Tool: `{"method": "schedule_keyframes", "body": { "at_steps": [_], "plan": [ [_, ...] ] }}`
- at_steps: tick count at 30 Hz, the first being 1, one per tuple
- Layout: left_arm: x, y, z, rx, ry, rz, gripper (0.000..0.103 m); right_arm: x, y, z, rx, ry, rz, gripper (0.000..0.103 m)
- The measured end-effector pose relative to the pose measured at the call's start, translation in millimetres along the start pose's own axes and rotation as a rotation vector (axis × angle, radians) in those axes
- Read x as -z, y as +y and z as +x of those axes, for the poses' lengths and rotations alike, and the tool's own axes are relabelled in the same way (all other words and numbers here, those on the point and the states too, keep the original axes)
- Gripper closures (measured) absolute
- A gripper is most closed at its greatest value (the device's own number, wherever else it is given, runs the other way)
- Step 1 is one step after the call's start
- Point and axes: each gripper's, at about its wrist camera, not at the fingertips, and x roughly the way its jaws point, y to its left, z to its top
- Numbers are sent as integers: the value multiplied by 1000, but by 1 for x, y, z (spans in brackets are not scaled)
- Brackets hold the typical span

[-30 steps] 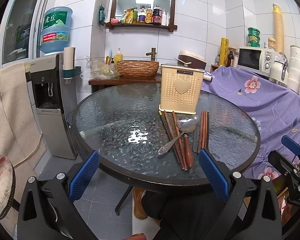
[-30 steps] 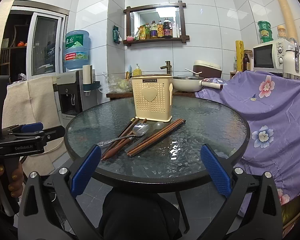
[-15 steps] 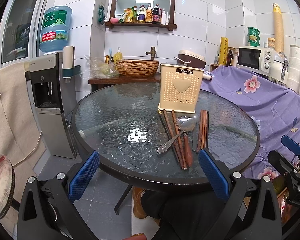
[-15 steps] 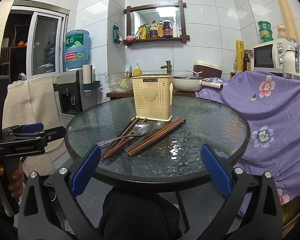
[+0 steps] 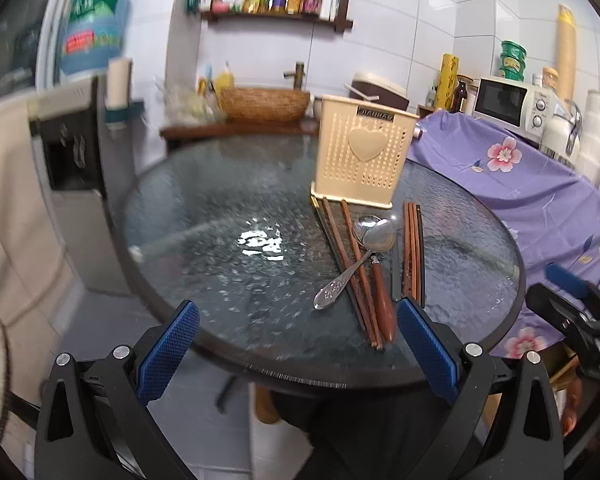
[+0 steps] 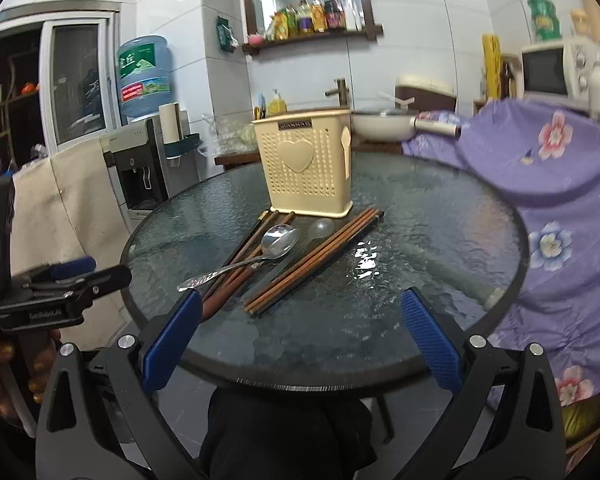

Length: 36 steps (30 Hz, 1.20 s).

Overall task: Organize utensils
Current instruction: 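Move both tools forward over the chopsticks and spoons beside the cream holder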

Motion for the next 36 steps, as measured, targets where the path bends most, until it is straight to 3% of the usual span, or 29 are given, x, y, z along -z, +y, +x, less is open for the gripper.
{"method": "schedule_keyframes", "body": {
  "at_steps": [5, 12, 21, 29, 36],
  "plan": [
    [-13, 3, 24, -33, 7, 43, 6, -16, -21, 36, 49, 73, 8, 5],
    [-20, -10, 45, 14, 26, 125, 7, -20, -47, 73, 51, 178, 26, 5],
    [-34, -26, 67, 105, 65, 214, 26, -34, -51, 105, 39, 231, -30, 6],
    [-39, -29, 91, 130, 119, 236, 36, -47, -63, 149, 58, 336, 5, 22],
    [-45, -29, 100, 124, 132, 244, 37, -61, -59, 186, 113, 361, -7, 23]
  ]
}}
